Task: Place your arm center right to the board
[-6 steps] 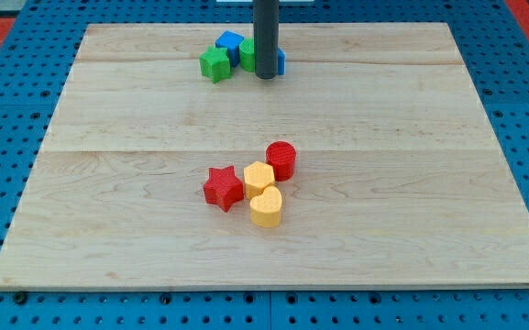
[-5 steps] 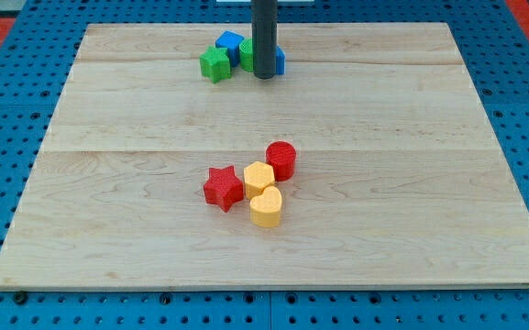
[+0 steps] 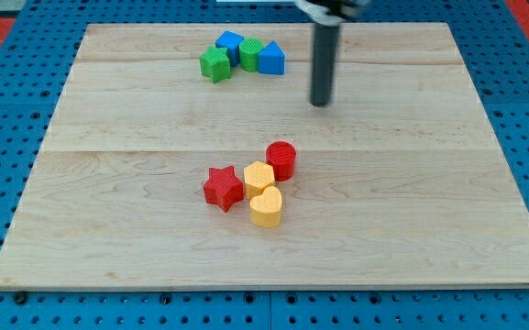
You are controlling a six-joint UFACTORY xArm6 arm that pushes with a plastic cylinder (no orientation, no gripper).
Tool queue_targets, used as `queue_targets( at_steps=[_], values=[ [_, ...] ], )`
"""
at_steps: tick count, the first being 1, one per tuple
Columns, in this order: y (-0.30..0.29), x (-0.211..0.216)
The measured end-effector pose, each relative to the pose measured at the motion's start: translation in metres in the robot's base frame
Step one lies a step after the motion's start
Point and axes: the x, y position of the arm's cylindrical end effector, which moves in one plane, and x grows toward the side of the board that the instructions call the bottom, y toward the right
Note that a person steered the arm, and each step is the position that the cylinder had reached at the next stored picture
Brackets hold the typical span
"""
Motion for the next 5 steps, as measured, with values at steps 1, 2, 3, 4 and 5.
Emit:
queue_targets(
  at_steps=[1, 2, 3, 4, 5],
  values=[
    [0.01, 0.039],
    [0.01, 0.043],
    [0.013, 0.058],
    [0.017, 0.107],
    [0.032, 0.126]
  ],
)
